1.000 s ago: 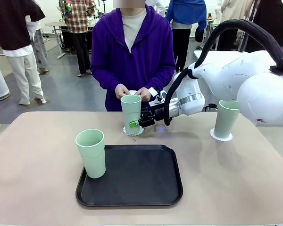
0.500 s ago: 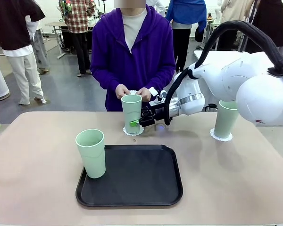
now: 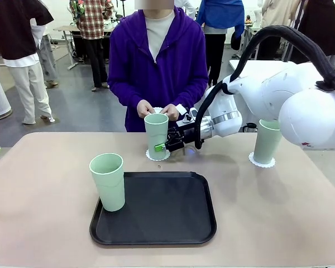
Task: Place coasters on the table and set cups on them.
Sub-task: Take one Reusable plastic cup from the Flat Tray and place it on a coaster set by the human.
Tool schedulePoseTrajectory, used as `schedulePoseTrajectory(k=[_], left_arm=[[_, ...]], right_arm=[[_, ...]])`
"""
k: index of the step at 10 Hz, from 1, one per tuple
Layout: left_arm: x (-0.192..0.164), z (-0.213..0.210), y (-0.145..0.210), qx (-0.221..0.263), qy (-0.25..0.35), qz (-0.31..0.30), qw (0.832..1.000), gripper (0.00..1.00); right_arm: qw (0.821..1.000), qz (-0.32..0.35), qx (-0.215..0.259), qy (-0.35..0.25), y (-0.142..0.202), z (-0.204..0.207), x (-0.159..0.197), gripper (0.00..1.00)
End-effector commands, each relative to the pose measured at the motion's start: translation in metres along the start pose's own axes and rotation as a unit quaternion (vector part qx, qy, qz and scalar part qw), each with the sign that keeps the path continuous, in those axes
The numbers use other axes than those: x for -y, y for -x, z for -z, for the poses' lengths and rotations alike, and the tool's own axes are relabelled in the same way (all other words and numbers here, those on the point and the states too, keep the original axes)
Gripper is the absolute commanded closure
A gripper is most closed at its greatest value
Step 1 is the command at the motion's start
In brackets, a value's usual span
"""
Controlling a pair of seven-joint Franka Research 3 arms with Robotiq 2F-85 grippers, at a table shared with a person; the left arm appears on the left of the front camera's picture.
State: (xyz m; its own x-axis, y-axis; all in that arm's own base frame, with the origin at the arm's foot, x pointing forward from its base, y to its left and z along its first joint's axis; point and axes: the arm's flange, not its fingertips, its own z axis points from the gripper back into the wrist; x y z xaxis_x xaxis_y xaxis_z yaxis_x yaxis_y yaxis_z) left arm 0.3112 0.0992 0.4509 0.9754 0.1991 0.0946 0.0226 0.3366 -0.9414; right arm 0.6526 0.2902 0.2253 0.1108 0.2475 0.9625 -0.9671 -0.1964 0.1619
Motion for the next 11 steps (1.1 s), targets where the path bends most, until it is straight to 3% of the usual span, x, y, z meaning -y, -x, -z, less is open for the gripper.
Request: schedulePoseTrajectory(k=[1, 7, 11], left_arm=[[-0.0005, -0.0019, 0.0002, 0.002, 0.008, 0.007, 1.0, 0.0], [-0.0005, -0.0019, 0.0002, 0.002, 0.008, 0.007, 1.0, 0.0], [-0.0005, -0.0019, 0.0002, 0.002, 0.008, 0.007, 1.0, 0.0]], right_arm=[[1.0, 0.008, -0.007, -0.012, -0.0037, 0.0, 0.0101, 0.0], [1.0, 0.018, -0.01, -0.016, -0.0024, -0.0046, 0.0154, 0.0], [0.998, 0.027, -0.047, -0.033, -0.0092, -0.0045, 0.0091, 0.0]])
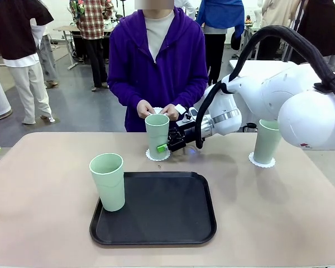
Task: Place coasters on the table and set cups on them.
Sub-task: Take one Reusable plastic cup from the Flat Tray and place it on a coaster set by the human.
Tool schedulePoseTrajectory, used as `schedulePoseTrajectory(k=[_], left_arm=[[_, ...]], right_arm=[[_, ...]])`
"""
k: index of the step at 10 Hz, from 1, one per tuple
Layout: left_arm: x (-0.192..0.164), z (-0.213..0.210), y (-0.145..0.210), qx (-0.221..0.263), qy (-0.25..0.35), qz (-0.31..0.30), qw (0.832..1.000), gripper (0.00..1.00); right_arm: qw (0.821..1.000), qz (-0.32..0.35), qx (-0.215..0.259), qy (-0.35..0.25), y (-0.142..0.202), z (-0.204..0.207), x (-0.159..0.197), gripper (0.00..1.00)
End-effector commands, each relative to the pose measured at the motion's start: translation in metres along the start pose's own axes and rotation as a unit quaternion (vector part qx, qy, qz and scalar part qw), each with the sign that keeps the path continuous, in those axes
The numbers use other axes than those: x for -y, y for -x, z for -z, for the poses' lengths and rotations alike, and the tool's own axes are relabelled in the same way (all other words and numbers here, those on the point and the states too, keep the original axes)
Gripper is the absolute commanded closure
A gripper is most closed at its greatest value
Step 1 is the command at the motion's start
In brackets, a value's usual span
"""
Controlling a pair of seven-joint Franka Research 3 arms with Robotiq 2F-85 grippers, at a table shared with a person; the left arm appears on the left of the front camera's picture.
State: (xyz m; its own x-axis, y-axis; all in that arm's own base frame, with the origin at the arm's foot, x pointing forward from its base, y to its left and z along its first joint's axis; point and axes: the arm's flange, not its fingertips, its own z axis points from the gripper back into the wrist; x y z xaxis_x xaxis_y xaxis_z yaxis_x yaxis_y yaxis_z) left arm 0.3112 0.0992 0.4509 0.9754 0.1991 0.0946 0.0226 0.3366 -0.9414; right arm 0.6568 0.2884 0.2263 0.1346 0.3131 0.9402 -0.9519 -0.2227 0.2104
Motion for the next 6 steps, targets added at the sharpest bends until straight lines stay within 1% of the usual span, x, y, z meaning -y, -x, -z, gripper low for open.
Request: schedulePoseTrajectory(k=[1, 4, 6], left_arm=[[-0.001, -0.002, 0.0, 0.002, 0.008, 0.007, 1.0, 0.0], [-0.001, -0.002, 0.0, 0.002, 0.008, 0.007, 1.0, 0.0], [-0.001, -0.002, 0.0, 0.002, 0.008, 0.007, 1.0, 0.0]], right_arm=[[1.0, 0.007, -0.022, -0.012, -0.009, -0.002, 0.004, 0.0], [0.999, 0.005, -0.047, -0.005, -0.013, -0.005, 0.002, 0.0], [0.999, 0.005, -0.054, 0.003, -0.016, -0.014, -0.001, 0.0]])
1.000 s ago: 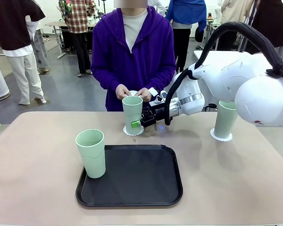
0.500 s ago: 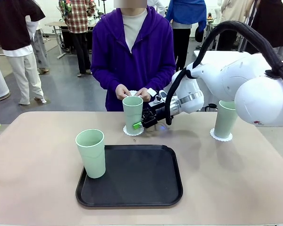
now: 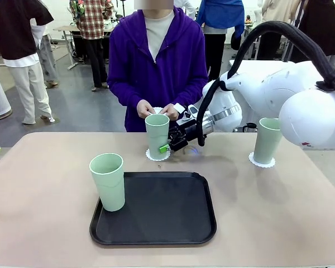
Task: Place coasters on the table and set cups on them.
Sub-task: Take one Reusable plastic cup from the Flat Tray and place it on a coaster set by the human.
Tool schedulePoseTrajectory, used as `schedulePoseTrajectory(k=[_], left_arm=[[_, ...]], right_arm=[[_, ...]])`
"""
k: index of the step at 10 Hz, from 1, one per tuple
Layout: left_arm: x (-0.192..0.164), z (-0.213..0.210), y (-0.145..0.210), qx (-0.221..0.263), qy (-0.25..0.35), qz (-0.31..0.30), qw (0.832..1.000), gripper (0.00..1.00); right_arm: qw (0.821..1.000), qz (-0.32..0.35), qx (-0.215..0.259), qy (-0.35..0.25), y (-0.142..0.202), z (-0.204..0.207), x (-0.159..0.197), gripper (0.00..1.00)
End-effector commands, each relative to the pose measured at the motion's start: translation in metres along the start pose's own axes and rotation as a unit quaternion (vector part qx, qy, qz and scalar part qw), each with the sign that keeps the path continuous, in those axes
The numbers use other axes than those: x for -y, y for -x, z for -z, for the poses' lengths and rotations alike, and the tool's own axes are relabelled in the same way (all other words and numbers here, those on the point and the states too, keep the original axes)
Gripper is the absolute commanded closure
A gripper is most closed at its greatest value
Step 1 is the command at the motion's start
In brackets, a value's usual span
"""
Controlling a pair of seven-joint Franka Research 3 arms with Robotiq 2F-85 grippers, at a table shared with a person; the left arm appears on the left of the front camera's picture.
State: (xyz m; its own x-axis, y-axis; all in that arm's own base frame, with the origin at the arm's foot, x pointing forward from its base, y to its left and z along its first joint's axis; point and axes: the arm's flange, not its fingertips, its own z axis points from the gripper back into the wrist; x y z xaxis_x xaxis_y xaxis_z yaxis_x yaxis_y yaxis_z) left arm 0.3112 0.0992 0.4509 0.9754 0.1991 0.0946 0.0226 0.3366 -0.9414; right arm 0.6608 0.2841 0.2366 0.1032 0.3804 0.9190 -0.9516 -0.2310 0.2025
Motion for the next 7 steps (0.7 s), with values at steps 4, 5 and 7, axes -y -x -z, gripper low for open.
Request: schedulePoseTrajectory(k=[4, 5, 7], left_arm=[[-0.001, -0.002, 0.0, 0.002, 0.008, 0.007, 1.0, 0.0], [-0.001, -0.002, 0.0, 0.002, 0.008, 0.007, 1.0, 0.0], [-0.001, -0.002, 0.0, 0.002, 0.008, 0.007, 1.0, 0.0]], right_arm=[[0.999, 0.013, -0.034, 0.025, -0.011, -0.027, -0.01, 0.0], [0.998, 0.016, -0.044, 0.03, -0.012, -0.032, -0.013, 0.0], [0.996, 0.026, -0.067, 0.05, -0.019, -0.047, -0.022, 0.0]])
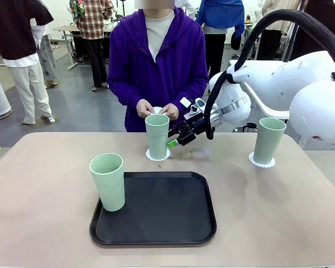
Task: Place coasters on the table and set cups on them.
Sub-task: Take one Reusable plastic cup from the Flat Tray and place it on a coaster set by the human.
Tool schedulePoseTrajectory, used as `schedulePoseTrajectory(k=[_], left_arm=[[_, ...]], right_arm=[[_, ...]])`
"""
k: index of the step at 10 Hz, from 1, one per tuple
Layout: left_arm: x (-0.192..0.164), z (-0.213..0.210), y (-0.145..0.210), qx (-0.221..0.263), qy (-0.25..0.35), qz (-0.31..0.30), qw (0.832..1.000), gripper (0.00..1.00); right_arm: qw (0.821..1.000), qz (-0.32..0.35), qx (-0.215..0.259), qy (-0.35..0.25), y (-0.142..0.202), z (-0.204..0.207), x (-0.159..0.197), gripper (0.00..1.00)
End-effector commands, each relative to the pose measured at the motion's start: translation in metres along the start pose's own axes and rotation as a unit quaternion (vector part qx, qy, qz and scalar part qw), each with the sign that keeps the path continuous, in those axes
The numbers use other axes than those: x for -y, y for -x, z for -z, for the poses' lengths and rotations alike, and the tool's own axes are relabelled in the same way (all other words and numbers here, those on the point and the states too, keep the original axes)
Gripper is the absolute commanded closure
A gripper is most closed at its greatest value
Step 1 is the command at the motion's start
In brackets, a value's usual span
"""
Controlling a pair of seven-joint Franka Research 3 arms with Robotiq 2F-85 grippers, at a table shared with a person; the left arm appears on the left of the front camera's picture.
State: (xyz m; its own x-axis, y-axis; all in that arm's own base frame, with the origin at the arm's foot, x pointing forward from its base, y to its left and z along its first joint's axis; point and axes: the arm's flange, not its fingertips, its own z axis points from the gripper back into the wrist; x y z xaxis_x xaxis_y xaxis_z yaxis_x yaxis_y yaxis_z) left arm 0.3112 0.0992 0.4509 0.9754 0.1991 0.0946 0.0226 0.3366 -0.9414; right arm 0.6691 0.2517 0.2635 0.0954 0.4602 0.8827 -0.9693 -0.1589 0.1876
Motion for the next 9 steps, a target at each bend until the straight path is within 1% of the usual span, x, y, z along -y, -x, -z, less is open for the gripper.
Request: schedulePoseTrajectory(k=[1, 2, 3, 4, 5, 6, 7, 8, 9], left_arm=[[-0.001, -0.002, 0.0, 0.002, 0.008, 0.007, 1.0, 0.0], [-0.001, -0.002, 0.0, 0.002, 0.008, 0.007, 1.0, 0.0], [-0.001, -0.002, 0.0, 0.002, 0.008, 0.007, 1.0, 0.0], [-0.001, -0.002, 0.0, 0.002, 0.008, 0.007, 1.0, 0.0], [-0.001, -0.002, 0.0, 0.002, 0.008, 0.007, 1.0, 0.0], [-0.001, -0.002, 0.0, 0.002, 0.008, 0.007, 1.0, 0.0], [-0.001, -0.002, 0.0, 0.002, 0.008, 0.007, 1.0, 0.0], [-0.001, -0.002, 0.0, 0.002, 0.008, 0.007, 1.0, 0.0], [-0.001, -0.002, 0.0, 0.002, 0.008, 0.007, 1.0, 0.0]], right_arm=[[0.999, 0.025, -0.033, 0.025, -0.011, -0.019, -0.023, 0.0], [0.997, 0.048, -0.049, 0.047, -0.019, -0.031, -0.032, 0.0], [0.991, 0.095, -0.071, 0.063, -0.03, -0.046, -0.043, 0.0], [0.98, 0.15, -0.09, 0.095, -0.049, -0.063, -0.06, 0.0], [0.963, 0.204, -0.108, 0.136, -0.064, -0.078, -0.075, 0.0], [0.942, 0.257, -0.131, 0.17, -0.08, -0.092, -0.089, 0.0], [0.929, 0.28, -0.151, 0.188, -0.096, -0.101, -0.104, 0.0], [0.91, 0.307, -0.192, 0.204, -0.114, -0.106, -0.122, 0.0], [0.901, 0.316, -0.218, 0.202, -0.13, -0.106, -0.138, 0.0]])
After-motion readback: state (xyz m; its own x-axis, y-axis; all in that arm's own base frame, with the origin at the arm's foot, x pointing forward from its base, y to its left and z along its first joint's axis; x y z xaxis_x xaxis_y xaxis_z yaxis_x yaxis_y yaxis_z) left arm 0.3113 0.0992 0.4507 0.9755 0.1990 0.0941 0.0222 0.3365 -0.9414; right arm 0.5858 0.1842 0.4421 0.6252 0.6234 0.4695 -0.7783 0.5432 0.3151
